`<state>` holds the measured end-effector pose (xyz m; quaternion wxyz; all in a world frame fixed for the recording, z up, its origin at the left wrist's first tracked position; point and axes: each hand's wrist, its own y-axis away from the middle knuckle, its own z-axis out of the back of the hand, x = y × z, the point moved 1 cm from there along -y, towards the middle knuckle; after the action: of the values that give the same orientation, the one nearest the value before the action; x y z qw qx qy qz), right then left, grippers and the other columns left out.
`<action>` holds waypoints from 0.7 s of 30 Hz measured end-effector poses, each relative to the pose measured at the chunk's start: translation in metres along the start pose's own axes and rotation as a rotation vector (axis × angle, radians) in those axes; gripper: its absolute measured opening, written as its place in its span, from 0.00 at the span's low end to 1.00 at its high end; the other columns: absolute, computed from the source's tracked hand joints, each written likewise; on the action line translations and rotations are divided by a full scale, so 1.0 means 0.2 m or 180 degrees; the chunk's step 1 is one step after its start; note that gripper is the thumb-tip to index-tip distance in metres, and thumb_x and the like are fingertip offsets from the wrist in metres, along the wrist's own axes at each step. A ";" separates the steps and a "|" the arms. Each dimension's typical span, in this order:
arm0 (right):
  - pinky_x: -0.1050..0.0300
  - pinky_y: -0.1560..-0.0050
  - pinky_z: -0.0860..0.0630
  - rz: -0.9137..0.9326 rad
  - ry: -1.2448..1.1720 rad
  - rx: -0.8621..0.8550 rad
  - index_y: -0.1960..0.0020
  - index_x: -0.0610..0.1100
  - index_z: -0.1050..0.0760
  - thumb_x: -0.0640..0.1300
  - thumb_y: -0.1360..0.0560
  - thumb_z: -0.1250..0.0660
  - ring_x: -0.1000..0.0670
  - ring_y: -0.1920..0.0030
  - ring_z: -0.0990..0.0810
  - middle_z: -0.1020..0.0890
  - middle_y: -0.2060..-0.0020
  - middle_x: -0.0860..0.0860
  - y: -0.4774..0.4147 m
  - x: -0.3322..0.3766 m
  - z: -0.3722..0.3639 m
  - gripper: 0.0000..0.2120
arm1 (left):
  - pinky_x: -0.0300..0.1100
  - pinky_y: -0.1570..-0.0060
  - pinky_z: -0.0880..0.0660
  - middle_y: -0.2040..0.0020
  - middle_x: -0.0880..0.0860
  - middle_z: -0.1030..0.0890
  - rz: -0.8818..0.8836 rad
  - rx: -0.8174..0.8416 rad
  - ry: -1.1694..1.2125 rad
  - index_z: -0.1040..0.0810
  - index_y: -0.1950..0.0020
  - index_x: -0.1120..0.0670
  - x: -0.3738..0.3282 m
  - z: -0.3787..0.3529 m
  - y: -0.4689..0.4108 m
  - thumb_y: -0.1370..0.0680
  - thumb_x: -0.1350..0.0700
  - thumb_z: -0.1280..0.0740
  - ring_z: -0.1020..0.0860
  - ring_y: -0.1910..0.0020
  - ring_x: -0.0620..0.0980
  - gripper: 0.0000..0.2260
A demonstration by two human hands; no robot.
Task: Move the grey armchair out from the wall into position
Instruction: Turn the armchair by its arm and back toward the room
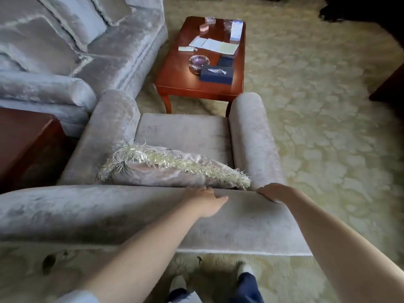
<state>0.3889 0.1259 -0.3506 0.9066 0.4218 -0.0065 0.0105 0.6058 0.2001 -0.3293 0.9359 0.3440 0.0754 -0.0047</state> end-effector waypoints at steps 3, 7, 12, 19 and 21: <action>0.55 0.36 0.37 0.0295 -0.0042 0.0187 0.35 0.42 0.28 0.48 0.18 0.51 0.45 0.34 0.30 0.29 0.32 0.44 -0.03 -0.07 0.04 0.20 | 0.54 0.35 0.39 0.26 0.60 0.39 -0.0065 0.0203 0.0114 0.35 0.28 0.55 -0.33 -0.01 -0.19 0.21 0.45 0.53 0.38 0.29 0.61 0.26; 0.57 0.42 0.34 0.0535 0.0100 0.0261 0.54 0.44 0.27 0.41 0.19 0.50 0.45 0.35 0.29 0.27 0.34 0.42 -0.08 -0.11 0.03 0.13 | 0.51 0.39 0.32 0.30 0.60 0.31 0.0159 0.0531 0.0476 0.29 0.33 0.56 -0.55 0.00 -0.34 0.23 0.54 0.49 0.29 0.37 0.61 0.21; 0.55 0.34 0.39 0.0706 -0.0072 0.0222 0.30 0.41 0.32 0.49 0.18 0.51 0.45 0.30 0.34 0.33 0.29 0.42 -0.12 -0.12 0.00 0.21 | 0.52 0.34 0.38 0.26 0.55 0.36 0.0724 0.0490 0.0615 0.33 0.29 0.53 -0.60 0.01 -0.42 0.23 0.49 0.49 0.35 0.30 0.56 0.24; 0.52 0.35 0.34 0.0825 -0.0302 -0.0355 0.35 0.46 0.28 0.52 0.21 0.44 0.45 0.36 0.30 0.27 0.35 0.45 -0.11 -0.12 -0.08 0.18 | 0.53 0.32 0.38 0.25 0.53 0.38 0.0642 0.0467 0.0456 0.38 0.25 0.49 -0.56 -0.09 -0.39 0.23 0.39 0.47 0.37 0.29 0.56 0.28; 0.54 0.38 0.33 0.0643 -0.0518 -0.0514 0.40 0.47 0.25 0.50 0.23 0.41 0.45 0.39 0.28 0.25 0.39 0.46 -0.08 -0.12 -0.12 0.15 | 0.53 0.32 0.39 0.25 0.53 0.38 0.0583 0.0470 0.0460 0.38 0.25 0.49 -0.55 -0.12 -0.35 0.23 0.38 0.46 0.38 0.28 0.56 0.28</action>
<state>0.3656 0.1328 -0.3784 0.9284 0.3442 -0.1232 0.0669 0.4897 0.1572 -0.3775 0.8967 0.4169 0.1103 0.1000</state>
